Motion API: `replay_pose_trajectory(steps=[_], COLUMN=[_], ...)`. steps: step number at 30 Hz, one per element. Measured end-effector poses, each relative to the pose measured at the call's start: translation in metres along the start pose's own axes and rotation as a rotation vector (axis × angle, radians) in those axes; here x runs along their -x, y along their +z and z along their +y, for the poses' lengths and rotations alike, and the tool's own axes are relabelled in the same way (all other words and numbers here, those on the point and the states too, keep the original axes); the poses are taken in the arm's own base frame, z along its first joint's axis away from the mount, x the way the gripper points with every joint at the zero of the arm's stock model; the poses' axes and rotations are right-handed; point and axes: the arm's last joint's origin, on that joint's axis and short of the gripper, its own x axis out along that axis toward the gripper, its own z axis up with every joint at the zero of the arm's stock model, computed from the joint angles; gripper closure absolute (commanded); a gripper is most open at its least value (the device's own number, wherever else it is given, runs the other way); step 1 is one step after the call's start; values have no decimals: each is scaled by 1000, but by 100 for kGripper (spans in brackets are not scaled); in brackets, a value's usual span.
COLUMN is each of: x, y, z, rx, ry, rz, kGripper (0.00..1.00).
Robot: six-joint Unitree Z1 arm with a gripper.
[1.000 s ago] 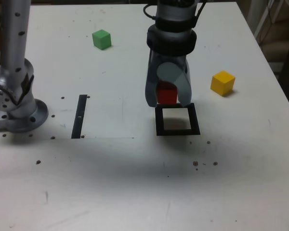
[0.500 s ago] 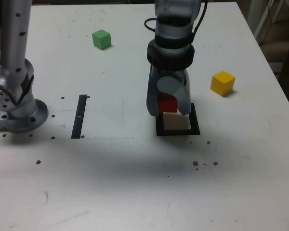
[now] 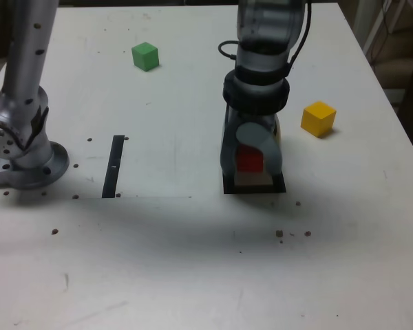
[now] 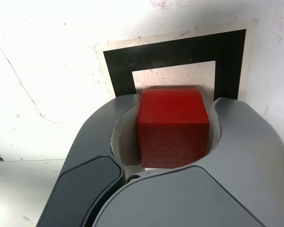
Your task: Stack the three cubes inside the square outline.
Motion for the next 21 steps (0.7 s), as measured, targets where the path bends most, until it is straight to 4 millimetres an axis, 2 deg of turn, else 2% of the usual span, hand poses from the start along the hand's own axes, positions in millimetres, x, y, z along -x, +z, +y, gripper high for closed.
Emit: replay_pose_trajectory(steps=[3, 5, 10, 12, 14, 21], x=[0, 0, -3, -5, -6, -9], y=[0, 1, 3, 2, 1, -1], z=[0, 0, -1, -1, -1, -2], rx=[0, 0, 0, 0, 0, 0], ry=[-1, -3, -11, -16, -23, -37], rz=[-3, -5, -5, -1, 2, 14], kGripper=[66, 62, 17, 4, 1, 0])
